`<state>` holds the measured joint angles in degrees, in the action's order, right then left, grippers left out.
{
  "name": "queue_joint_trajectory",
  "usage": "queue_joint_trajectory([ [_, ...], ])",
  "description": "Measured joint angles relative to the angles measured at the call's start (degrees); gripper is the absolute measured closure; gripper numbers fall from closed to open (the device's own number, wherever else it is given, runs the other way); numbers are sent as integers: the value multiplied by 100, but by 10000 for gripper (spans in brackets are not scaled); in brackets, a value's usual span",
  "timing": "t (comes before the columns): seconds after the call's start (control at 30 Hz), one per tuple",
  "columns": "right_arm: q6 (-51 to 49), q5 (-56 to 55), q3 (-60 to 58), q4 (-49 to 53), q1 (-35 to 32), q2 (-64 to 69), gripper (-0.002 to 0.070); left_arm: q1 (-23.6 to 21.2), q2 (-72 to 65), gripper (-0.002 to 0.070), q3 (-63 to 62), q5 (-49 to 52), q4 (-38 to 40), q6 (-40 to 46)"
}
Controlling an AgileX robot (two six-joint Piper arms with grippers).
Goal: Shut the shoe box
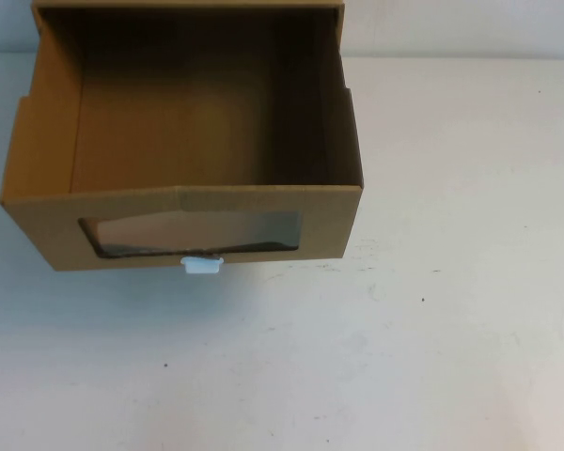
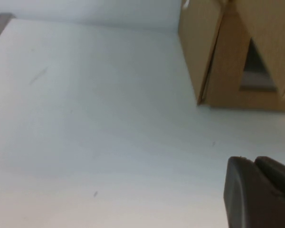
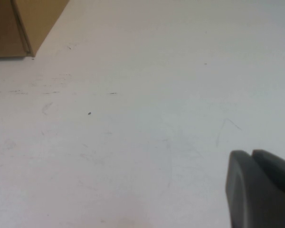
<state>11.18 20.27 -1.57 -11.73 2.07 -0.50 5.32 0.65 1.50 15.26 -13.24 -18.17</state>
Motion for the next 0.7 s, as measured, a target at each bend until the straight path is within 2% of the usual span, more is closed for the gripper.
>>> queue_joint_trajectory([
  [0.27,0,0,0,0,0,0,689,0,0,677,0,-1690,0,-1120],
  [0.4,0,0,0,0,0,0,689,0,0,677,0,-2249,0,-1236],
  [0.57,0,0,0,0,0,0,689,0,0,677,0,-2181,0,-1764],
  [0.7,0,0,0,0,0,0,689,0,-283,677,-471,-1029,-11,-2249],
])
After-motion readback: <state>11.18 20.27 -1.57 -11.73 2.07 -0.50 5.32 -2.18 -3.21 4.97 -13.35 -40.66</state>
